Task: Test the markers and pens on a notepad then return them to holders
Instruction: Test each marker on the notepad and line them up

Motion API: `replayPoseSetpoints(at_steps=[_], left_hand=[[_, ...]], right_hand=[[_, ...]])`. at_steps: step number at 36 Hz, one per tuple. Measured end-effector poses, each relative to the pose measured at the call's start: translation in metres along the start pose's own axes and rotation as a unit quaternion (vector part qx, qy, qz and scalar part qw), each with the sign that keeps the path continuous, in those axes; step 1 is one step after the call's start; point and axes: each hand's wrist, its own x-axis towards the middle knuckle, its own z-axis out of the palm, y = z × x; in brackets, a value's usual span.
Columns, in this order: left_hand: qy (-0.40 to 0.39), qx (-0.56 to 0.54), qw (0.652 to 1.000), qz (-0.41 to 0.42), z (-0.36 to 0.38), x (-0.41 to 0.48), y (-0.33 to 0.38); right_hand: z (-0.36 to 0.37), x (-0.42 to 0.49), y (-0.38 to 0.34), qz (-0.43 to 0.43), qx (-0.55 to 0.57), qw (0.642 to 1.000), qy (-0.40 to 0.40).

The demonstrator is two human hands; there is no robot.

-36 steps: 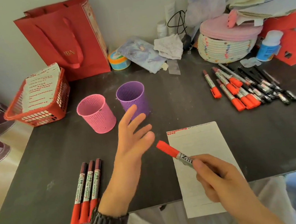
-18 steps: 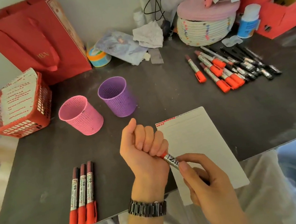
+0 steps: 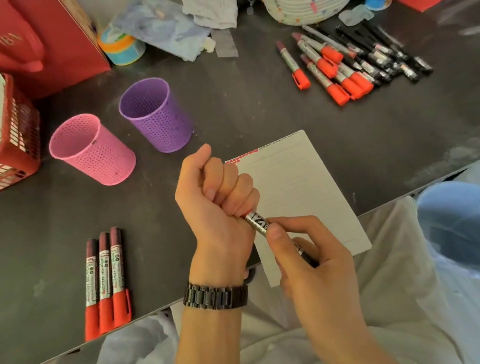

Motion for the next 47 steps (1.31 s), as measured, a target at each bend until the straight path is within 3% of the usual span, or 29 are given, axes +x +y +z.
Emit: replayPoseSetpoints(at_steps=[10, 16, 20, 22, 26, 30, 34, 38, 42, 47], left_hand=[[-0.010, -0.007, 1.000, 0.007, 0.000, -0.005, -0.001], [0.009, -0.014, 0.999, 0.033, -0.013, -0.006, 0.010], [0.035, 0.090, 0.992, 0.085, -0.025, -0.009, 0.018], [0.037, 0.186, 0.975, 0.111, -0.033, -0.015, 0.020], [0.049, 0.383, 0.910, 0.148, -0.058, -0.032, 0.021], [0.088, 0.407, 0.901, 0.124, -0.079, -0.049, 0.024], [0.105, 0.427, 0.887, 0.140, -0.096, -0.069, 0.028], [0.142, 0.480, 0.847, 0.181, -0.112, -0.087, 0.028], [0.180, 0.489, 0.834, 0.183, -0.128, -0.101, 0.036], [0.185, 0.573, 0.776, 0.190, -0.147, -0.112, 0.064]], right_hand=[[0.002, -0.005, 0.000, -0.012, 0.013, 1.000, 0.008], [0.000, 0.007, -0.004, -0.017, -0.032, 0.997, -0.072], [-0.002, 0.020, -0.012, -0.033, -0.077, 0.988, -0.128], [-0.003, 0.027, -0.018, -0.042, -0.100, 0.983, -0.148], [-0.006, 0.045, -0.029, -0.069, -0.180, 0.963, -0.189], [-0.002, 0.068, -0.035, -0.049, -0.249, 0.936, -0.244], [0.015, 0.083, -0.038, -0.043, -0.243, 0.936, -0.250], [0.043, 0.087, -0.031, -0.045, -0.176, 0.950, -0.252], [0.075, 0.080, -0.018, -0.056, -0.169, 0.942, -0.285], [0.109, 0.083, -0.002, -0.080, -0.206, 0.919, -0.328]])
